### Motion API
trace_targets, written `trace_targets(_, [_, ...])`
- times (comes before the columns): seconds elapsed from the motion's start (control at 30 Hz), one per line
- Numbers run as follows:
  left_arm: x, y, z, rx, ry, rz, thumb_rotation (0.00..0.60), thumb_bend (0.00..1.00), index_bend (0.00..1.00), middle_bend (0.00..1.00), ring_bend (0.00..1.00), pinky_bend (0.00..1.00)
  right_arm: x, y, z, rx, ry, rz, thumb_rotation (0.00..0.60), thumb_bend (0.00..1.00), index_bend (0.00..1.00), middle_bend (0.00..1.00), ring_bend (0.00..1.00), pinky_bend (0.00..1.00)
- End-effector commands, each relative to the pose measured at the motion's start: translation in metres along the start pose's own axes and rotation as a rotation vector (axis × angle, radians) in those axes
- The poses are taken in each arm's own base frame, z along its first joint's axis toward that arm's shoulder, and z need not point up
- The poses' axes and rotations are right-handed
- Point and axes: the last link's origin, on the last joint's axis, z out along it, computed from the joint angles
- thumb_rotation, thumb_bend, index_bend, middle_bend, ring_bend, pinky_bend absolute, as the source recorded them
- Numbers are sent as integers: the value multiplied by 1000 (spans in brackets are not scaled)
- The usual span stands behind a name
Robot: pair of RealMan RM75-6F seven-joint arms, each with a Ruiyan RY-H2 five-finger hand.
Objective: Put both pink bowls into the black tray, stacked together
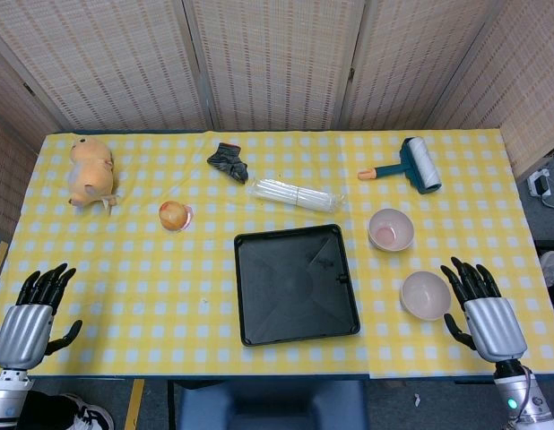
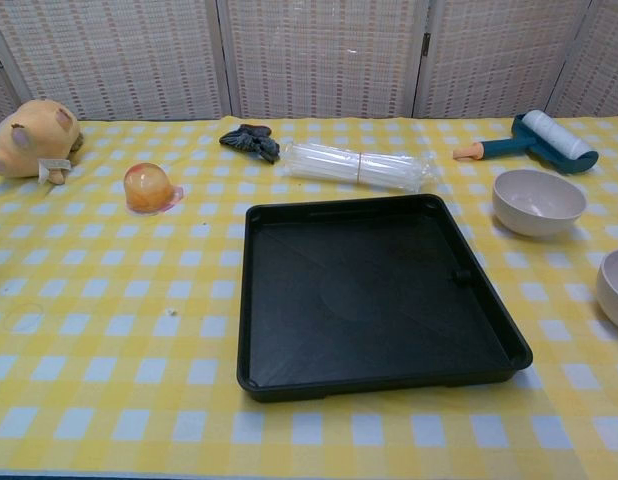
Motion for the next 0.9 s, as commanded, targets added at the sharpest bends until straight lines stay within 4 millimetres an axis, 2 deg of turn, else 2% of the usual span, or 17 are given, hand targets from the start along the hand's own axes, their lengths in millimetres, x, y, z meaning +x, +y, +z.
trace_targets(0.03, [0,0,0,1,1,0,600,361,0,68,98,43,-1,0,1,2,-4,-1,600,444,0,0,0,0])
trace_targets(0.4, [0,3,3,-16,2,-10,600,361,0,68,98,43,-5,-1,-5,5,-13,-38,600,445,10,0,0,0])
trace_targets(0.7, [2,3,1,-30,2,-19,600,361,0,68,98,43,-20,10,-17,7,-94,-141,600,445,203,0,0,0])
trace_targets(0.9, [1,4,1,-35,1,-18,600,361,0,68,98,43,-37,15,-16,0,-170,-170,600,445,269,0,0,0])
